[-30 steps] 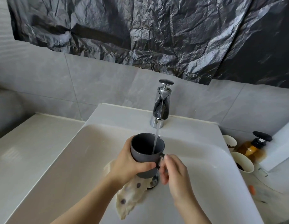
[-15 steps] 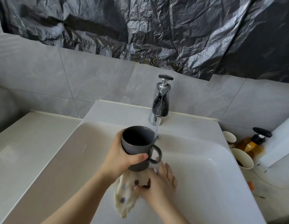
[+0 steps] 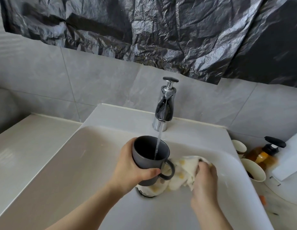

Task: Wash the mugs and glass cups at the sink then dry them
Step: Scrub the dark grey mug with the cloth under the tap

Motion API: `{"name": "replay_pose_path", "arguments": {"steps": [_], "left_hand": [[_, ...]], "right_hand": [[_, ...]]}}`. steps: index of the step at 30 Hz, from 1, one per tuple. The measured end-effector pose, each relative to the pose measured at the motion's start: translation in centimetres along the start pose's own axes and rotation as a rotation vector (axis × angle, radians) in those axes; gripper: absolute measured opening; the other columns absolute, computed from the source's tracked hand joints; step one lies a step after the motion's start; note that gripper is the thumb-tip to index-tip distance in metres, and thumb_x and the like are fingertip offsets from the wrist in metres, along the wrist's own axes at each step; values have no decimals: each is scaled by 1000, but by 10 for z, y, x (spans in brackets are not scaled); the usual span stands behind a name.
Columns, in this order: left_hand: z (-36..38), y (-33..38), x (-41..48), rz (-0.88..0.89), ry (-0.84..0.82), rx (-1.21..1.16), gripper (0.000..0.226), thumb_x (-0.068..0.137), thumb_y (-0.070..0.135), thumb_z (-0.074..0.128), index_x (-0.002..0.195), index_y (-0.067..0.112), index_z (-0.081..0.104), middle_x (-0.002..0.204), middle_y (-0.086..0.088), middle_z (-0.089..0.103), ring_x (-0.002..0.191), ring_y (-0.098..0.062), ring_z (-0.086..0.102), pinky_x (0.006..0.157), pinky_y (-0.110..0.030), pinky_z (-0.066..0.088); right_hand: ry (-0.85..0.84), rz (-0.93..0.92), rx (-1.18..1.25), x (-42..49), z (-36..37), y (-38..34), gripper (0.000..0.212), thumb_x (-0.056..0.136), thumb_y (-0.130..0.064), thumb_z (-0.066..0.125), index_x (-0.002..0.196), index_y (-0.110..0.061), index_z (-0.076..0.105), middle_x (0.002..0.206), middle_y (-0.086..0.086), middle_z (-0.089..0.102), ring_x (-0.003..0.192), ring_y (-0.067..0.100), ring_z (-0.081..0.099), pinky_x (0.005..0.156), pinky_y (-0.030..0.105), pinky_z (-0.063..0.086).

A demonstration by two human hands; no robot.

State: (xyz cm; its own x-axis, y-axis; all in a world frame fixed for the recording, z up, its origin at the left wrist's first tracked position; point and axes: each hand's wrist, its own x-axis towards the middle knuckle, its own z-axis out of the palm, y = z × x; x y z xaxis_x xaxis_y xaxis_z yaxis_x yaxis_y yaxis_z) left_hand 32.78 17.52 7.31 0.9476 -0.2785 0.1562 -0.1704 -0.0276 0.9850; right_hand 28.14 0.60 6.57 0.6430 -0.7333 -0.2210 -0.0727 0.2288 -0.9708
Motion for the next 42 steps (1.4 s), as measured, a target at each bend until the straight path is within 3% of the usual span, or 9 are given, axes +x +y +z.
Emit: {"name": "replay_pose_path", "arguments": {"steps": [4, 10, 14, 18, 21, 25, 35, 38, 42], "left_hand": [[8, -4, -2, -10, -27, -2, 74, 33, 35, 78, 101, 37, 49, 95, 31, 63, 90, 7, 62, 67, -9, 48], [10, -6, 2, -12, -15, -16, 81, 31, 36, 80, 106, 35, 50, 99, 16, 66, 89, 3, 64, 67, -12, 50], [15, -1, -6, 31, -24, -14, 79, 31, 34, 80, 105, 33, 51, 100, 12, 65, 85, 5, 64, 64, -10, 49], [21, 2, -7, 51, 9, -18, 74, 33, 29, 82, 102, 33, 53, 98, 11, 68, 83, 4, 65, 63, -9, 48], [22, 4, -2, 44, 35, -19, 73, 34, 30, 82, 102, 30, 57, 98, 7, 69, 85, -3, 67, 63, -14, 51], [18, 3, 3, 35, -2, 1, 76, 36, 31, 83, 108, 22, 61, 98, 0, 72, 92, -17, 69, 77, -37, 58], [7, 6, 1, 74, -94, 43, 70, 45, 19, 82, 105, 32, 48, 99, 8, 64, 82, 1, 63, 60, -15, 48], [8, 6, 5, 63, -80, 28, 68, 50, 17, 88, 106, 28, 51, 96, 6, 67, 79, 1, 65, 59, -15, 49], [7, 7, 12, -65, -72, -60, 78, 54, 26, 87, 118, 20, 43, 108, -3, 60, 92, -18, 63, 66, -28, 52]], "right_hand": [[-93, -27, -51, -7, 3, 5, 16, 94, -13, 43, 78, -15, 45, 75, 9, 46, 62, 20, 42, 53, 27, 30], [-311, -21, -7, -21, 19, 1, 14, 97, -21, 45, 84, -19, 49, 80, 4, 59, 72, 19, 55, 67, 32, 42], [-340, -51, 36, -26, 14, -1, 11, 96, -23, 48, 87, -18, 48, 83, 2, 59, 73, 15, 56, 61, 28, 43], [-382, -78, 105, -30, 15, -6, 4, 95, -23, 52, 94, -20, 49, 92, 2, 62, 84, 15, 60, 82, 42, 51], [-407, -98, 125, -31, 16, -8, 2, 96, -23, 50, 95, -21, 49, 93, 2, 62, 83, 13, 59, 73, 32, 48], [-441, -113, 124, -30, 17, -8, 4, 96, -23, 49, 98, -20, 51, 98, 6, 63, 86, 18, 60, 67, 29, 45], [-419, -159, 134, -26, 18, -13, 9, 93, -13, 52, 87, -19, 49, 83, 8, 60, 75, 22, 57, 74, 37, 45], [-440, -152, 164, -27, 15, -19, 9, 94, -11, 51, 88, -17, 49, 82, 8, 59, 74, 21, 57, 71, 35, 45], [-445, -133, 158, -24, 17, -21, 4, 93, -16, 55, 91, -19, 52, 81, 5, 63, 72, 19, 59, 68, 33, 46]]}}
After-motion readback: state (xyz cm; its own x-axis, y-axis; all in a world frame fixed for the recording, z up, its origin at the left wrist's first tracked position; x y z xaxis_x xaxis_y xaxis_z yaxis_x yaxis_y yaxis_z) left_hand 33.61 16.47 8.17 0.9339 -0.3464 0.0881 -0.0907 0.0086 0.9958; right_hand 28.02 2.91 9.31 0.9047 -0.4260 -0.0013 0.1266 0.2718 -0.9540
